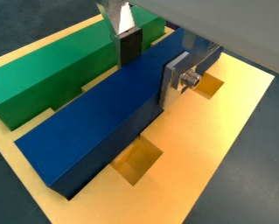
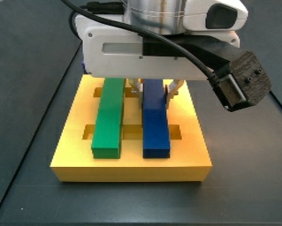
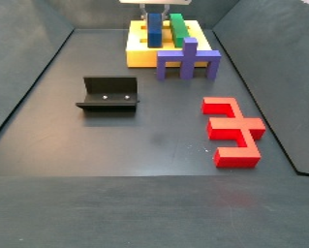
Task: Pick up the blue object. Move up. Move to above the board. Insert the blue object.
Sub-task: Insert the blue object.
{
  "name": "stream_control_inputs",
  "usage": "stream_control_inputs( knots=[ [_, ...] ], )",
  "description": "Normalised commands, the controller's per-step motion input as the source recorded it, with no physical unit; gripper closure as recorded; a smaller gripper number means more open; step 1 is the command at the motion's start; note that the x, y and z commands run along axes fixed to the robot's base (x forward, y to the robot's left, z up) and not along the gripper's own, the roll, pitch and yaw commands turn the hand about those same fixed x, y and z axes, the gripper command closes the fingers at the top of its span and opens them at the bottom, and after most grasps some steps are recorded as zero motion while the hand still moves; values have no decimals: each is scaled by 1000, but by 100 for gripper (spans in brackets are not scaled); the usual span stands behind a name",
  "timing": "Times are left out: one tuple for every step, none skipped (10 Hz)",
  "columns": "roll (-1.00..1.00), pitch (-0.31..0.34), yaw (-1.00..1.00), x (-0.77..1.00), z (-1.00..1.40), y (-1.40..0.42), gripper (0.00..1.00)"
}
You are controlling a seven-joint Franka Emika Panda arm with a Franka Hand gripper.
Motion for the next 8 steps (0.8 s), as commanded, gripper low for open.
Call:
stream_control_inputs(
  knots=[
    [-109, -16, 0, 143, -340, 0, 100],
    [-121, -36, 0, -29, -323, 9, 100],
    [-126, -70, 0, -271, -271, 20, 100],
    [-93, -69, 26, -231, -246, 0, 100],
    [-33, -7, 54, -60, -286, 0, 100],
    [-43, -10, 71, -17, -280, 0, 100],
    [-73, -20, 94, 3, -257, -3, 100],
    [-37, -16, 40, 0, -200, 0, 100]
  ],
)
